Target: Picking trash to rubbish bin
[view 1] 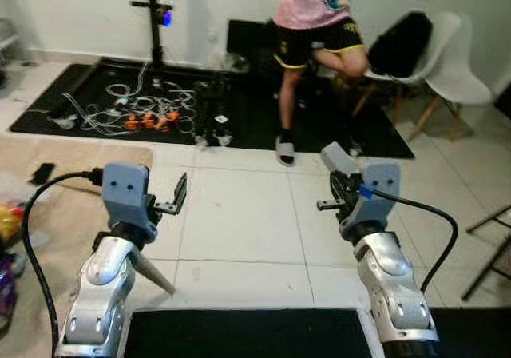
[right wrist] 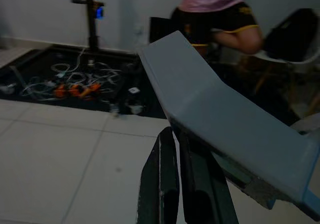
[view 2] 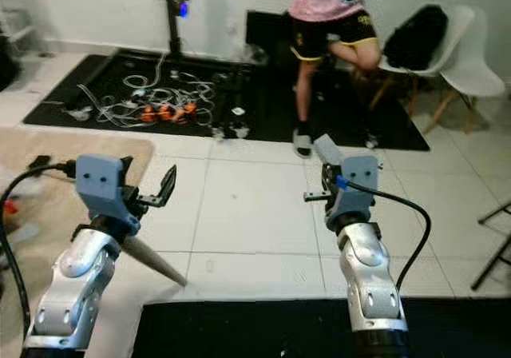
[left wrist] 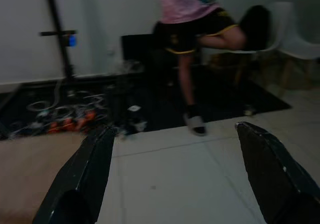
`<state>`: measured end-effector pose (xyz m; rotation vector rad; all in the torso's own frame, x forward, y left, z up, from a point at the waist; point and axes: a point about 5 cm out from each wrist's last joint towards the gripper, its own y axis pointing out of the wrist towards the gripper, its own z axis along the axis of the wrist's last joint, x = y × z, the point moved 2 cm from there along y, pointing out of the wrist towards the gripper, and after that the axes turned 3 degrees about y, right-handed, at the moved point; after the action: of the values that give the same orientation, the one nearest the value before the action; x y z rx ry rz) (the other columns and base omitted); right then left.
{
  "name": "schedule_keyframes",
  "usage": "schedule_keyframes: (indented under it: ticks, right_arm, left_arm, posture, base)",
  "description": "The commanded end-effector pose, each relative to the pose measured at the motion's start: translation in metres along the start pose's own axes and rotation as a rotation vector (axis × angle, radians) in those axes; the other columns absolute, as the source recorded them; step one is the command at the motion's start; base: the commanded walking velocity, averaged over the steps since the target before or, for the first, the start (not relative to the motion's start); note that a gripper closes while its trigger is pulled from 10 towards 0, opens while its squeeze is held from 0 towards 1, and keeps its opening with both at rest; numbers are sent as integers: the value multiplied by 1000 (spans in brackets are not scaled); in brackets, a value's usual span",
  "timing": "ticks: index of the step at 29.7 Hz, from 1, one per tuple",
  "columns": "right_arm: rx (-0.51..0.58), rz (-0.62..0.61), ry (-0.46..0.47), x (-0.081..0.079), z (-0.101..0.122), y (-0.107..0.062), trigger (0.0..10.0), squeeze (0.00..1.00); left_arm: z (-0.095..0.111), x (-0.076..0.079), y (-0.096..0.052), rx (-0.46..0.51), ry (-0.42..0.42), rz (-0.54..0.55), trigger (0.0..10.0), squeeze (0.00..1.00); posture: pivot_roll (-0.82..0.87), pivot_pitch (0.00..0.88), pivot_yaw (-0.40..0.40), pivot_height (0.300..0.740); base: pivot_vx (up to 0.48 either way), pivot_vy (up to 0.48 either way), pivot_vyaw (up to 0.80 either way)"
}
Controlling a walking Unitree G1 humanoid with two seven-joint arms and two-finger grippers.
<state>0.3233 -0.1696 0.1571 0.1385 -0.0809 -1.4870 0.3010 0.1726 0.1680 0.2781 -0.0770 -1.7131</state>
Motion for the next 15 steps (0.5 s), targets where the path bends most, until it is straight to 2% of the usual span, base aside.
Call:
schedule_keyframes:
  ticks: [1, 13, 14, 15]
  right_arm:
    - [-15, -14, 6, 4, -3, -1, 10000, 0]
    - [-17, -57, 41, 5, -8, -2, 10000, 0]
    - [-14, -74, 48, 5, -10, -5, 10000, 0]
    - [-13, -82, 52, 5, -11, -6, 10000, 0]
  left_arm:
    - [-2, 3, 0, -7, 3, -5, 10000, 0]
    - [0, 6, 4, -12, 17, -50, 10000, 0]
    - [2, 6, 8, -13, 27, -76, 10000, 0]
    - [3, 5, 9, -13, 31, -84, 10000, 0]
  posture:
    - [-31, 68, -77, 740]
    - [-19, 72, -55, 740]
    - [-1, 80, 18, 740]
    - [-1, 80, 18, 740]
  base:
    - [0, 0, -700]
    - [0, 0, -725]
    - [0, 0, -731]
    - [0, 0, -725]
